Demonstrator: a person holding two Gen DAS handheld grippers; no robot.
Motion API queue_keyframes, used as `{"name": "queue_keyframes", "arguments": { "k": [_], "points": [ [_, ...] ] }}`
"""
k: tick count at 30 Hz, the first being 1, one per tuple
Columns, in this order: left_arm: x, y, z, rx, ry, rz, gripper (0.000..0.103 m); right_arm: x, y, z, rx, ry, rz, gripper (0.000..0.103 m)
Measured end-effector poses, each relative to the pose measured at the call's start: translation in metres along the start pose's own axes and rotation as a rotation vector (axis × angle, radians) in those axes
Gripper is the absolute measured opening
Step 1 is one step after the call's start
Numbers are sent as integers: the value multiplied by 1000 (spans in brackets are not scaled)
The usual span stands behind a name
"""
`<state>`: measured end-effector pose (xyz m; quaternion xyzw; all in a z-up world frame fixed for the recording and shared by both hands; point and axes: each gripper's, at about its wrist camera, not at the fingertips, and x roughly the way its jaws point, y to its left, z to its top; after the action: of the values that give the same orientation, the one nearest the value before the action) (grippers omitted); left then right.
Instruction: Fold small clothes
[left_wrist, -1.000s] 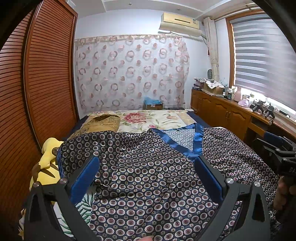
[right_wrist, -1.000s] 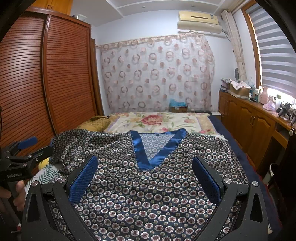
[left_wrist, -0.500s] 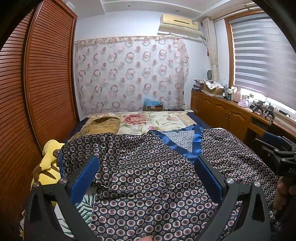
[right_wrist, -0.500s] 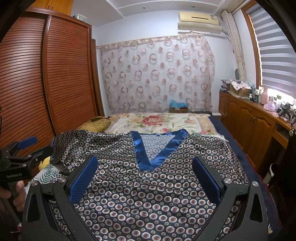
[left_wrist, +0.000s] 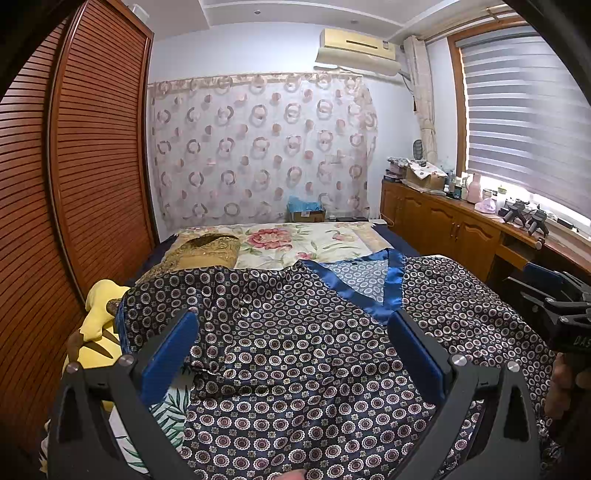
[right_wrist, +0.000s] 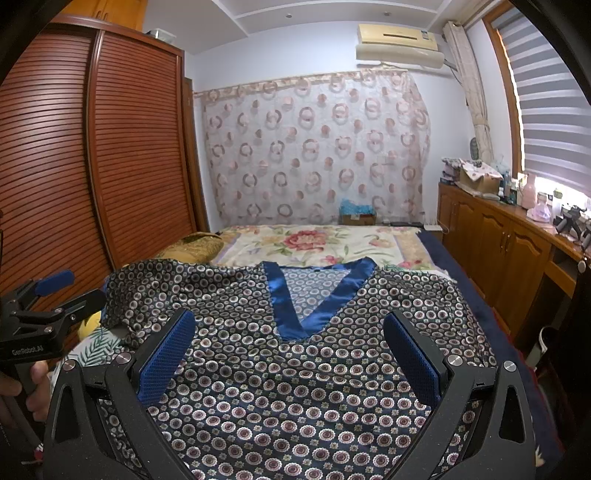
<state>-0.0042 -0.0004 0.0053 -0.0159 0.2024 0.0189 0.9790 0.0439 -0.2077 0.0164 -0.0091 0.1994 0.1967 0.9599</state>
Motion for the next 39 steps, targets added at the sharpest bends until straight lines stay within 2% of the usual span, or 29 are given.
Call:
{"name": "queue_keyframes", "arguments": {
  "k": [29, 39],
  "points": [
    [-1, -1, 2, 3, -1, 1, 103, 0, -2, -1, 0, -2, 0, 103],
    [16, 15, -10, -6, 35, 47, 103, 23, 6, -10, -5, 58, 44, 103]
  ]
}}
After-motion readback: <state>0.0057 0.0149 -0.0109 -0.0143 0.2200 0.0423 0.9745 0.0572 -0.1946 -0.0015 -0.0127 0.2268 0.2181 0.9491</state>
